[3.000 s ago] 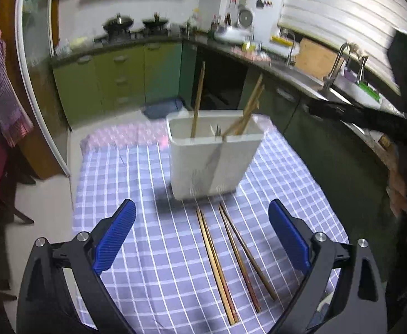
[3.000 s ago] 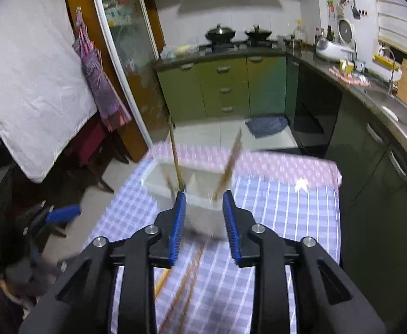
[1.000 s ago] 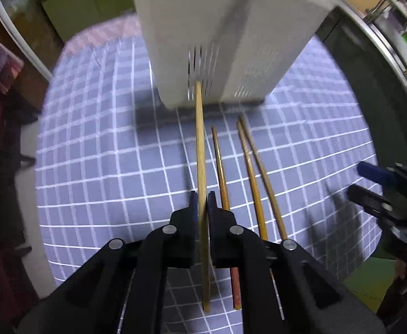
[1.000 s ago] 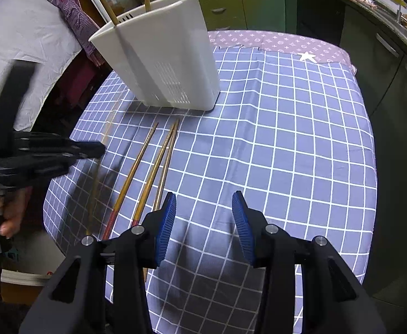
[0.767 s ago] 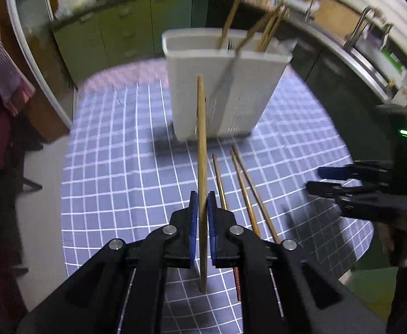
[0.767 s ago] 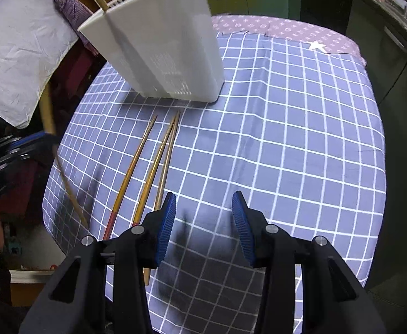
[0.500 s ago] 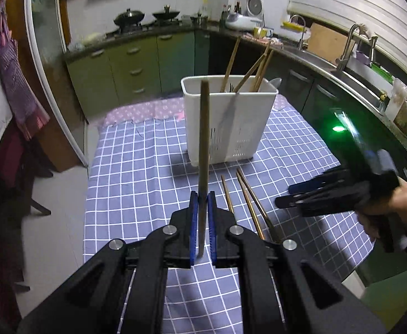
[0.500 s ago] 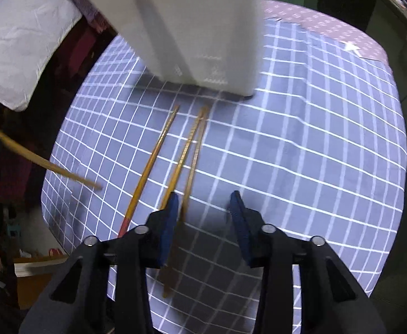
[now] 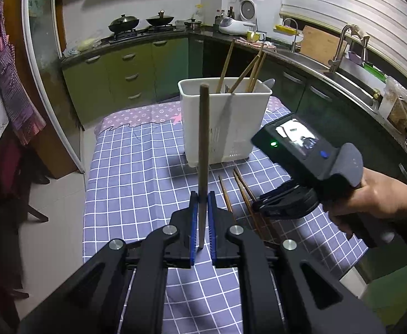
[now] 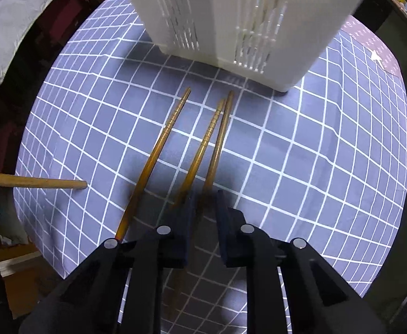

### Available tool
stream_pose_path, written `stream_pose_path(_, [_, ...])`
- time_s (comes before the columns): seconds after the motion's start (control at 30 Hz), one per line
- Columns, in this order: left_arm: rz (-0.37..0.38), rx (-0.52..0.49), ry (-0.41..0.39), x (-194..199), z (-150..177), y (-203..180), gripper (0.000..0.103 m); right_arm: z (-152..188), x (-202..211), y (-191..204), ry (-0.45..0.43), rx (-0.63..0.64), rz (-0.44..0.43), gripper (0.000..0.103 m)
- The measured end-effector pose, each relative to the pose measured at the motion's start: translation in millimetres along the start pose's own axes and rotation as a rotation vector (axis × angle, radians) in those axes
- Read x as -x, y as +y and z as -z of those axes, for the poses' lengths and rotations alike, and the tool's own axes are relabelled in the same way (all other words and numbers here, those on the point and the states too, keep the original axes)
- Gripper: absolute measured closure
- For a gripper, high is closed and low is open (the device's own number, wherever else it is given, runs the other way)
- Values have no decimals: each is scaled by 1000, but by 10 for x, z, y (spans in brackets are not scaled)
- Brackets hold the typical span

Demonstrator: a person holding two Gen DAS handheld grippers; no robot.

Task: Organize utensils
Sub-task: 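Grasp another chopstick with the right gripper while the left holds its chopstick upright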

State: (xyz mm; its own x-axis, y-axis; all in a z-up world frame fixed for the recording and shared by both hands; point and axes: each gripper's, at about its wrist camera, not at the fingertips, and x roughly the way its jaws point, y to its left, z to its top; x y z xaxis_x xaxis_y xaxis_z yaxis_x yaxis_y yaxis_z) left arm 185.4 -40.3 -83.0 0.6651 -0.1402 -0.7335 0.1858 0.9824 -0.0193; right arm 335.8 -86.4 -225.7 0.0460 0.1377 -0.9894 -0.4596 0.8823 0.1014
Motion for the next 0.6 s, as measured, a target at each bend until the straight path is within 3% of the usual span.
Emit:
stream_pose_path(0.13, [2,-8,-1,-6,10,4,96,-33,-16,58,-6,6,39,93])
stream_pose_path(0.3, [6,-9,0,-8,2,9,96,-26,58,-1,-49,-16,13,96])
stream_pose_path(0.47, [5,-15,3,-6,-11,9,96,172,400,-89,-143,-19,-41,96])
stream_pose_path(0.6, [5,-13,3,-11,-14,4,96,464,831,-196,-268,-25,-67,96])
